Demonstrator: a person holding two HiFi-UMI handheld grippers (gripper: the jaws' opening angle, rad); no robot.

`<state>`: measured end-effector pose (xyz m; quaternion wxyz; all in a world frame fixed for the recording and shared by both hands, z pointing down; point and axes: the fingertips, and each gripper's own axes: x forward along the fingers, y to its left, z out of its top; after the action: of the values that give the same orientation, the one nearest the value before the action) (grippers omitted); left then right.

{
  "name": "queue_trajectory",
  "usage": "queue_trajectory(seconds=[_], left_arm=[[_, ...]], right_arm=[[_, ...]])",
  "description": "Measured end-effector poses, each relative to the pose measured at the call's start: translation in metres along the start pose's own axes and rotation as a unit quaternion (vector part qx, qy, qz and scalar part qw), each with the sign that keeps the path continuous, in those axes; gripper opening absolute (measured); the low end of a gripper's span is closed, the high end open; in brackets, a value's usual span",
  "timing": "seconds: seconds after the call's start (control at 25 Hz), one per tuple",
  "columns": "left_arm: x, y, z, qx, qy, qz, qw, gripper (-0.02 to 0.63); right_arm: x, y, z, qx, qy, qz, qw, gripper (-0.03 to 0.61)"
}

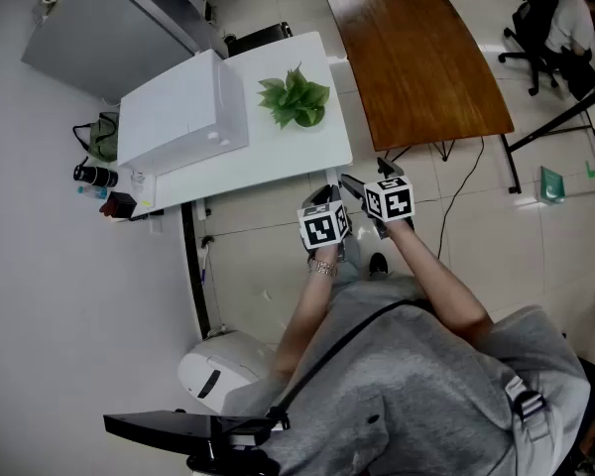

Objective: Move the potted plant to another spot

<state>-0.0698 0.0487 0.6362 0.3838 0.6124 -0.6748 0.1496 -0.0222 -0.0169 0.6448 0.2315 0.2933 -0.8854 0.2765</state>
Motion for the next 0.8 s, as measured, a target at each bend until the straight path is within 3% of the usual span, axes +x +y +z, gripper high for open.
queue_trajectory(seconds=[0.28, 0.48, 0.8], left_arm=[[0.051, 0.069, 0.071, -0.031, -0.014, 0.012, 0.9994, 0.037], [0.076, 0.108, 0.109, -0.049, -0.007, 0.006, 0.9988, 0.037], [0.099, 0.135, 0.119, -0.06, 0.025, 0.011, 0.9978, 0.037]], right_arm=[[0.111, -0.008, 0.04, -0.057, 0.026, 0.012, 0.998, 0.583], [0.195, -0.032, 0.045, -0.072, 0.054, -0.016, 0.996, 0.584], [0.273, -0.021, 0.047, -0.12, 0.078, -0.029, 0.989, 0.586]])
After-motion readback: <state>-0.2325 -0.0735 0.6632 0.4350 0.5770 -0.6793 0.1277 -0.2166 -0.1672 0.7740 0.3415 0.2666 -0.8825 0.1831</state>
